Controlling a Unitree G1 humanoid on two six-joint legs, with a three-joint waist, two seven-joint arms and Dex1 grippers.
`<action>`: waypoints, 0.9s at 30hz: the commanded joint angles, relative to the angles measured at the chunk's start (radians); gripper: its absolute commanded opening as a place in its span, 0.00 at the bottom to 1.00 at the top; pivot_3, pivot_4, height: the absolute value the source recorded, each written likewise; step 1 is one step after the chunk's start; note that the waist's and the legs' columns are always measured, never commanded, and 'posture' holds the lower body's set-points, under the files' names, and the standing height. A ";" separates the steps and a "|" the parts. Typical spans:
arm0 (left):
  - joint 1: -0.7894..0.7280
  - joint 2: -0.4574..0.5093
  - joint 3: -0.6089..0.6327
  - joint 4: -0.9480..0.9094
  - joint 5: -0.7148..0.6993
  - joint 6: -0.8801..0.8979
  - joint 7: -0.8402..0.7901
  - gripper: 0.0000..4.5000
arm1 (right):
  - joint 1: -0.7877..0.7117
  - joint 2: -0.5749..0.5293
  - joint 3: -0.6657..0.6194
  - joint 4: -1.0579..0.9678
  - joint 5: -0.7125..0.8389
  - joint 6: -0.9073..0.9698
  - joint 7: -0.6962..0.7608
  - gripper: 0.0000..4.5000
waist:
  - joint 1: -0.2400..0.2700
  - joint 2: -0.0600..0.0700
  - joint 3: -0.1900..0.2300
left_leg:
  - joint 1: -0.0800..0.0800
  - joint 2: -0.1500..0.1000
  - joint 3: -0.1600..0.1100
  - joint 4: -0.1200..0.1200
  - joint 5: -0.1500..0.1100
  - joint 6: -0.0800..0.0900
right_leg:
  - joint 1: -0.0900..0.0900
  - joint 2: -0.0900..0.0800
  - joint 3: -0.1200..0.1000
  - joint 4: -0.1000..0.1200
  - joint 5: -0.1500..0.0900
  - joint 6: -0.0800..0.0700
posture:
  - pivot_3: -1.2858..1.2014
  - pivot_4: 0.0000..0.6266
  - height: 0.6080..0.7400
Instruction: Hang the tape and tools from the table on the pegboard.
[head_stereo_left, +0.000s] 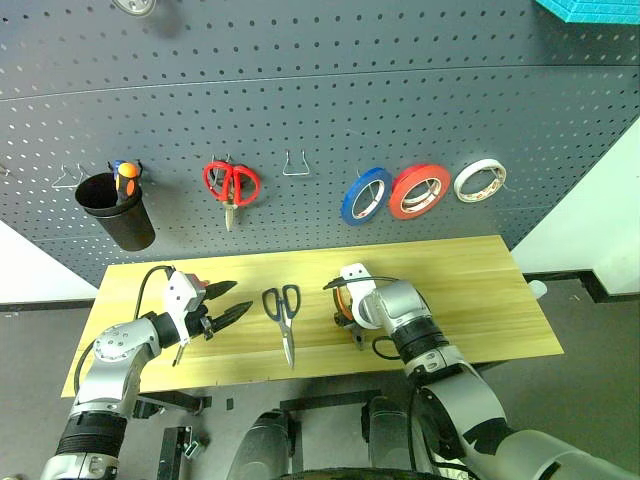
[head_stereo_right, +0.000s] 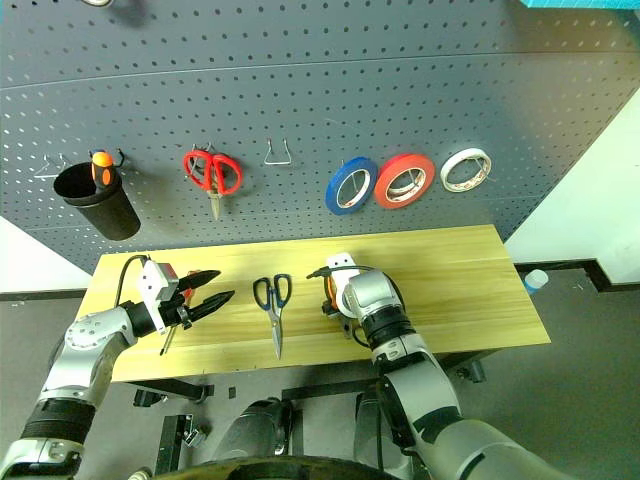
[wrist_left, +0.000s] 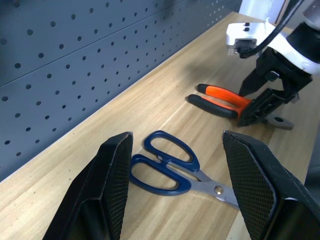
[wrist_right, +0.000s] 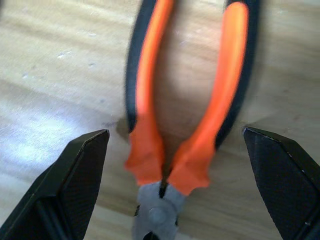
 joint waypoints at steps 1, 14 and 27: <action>0.005 0.002 0.030 -0.031 -0.011 -0.022 0.004 0.66 | -0.019 0.002 -0.008 0.026 0.007 -0.001 -0.018 0.79 | 0.000 0.000 0.000 | 0.000 0.000 0.000 0.000 0.000 0.000 | 0.000 0.000 0.000 0.000 0.000 0.000 | 0.50 0.22 0.92; 0.037 0.003 0.101 -0.125 -0.101 -0.009 0.000 0.66 | 0.055 -0.102 0.157 -0.223 0.016 -0.066 0.154 0.50 | 0.001 0.001 0.001 | -0.001 0.000 0.000 0.000 0.000 0.000 | -0.001 0.000 0.000 0.000 -0.001 0.001 | 0.50 0.22 0.92; 0.156 -0.040 0.317 -0.357 -0.240 -0.053 0.091 0.66 | 0.182 -0.405 0.234 -0.864 0.138 -0.828 0.571 0.50 | 0.007 -0.009 0.024 | -0.002 0.000 0.000 -0.005 0.000 0.000 | -0.001 -0.001 0.000 -0.003 -0.005 0.007 | 0.50 0.28 0.92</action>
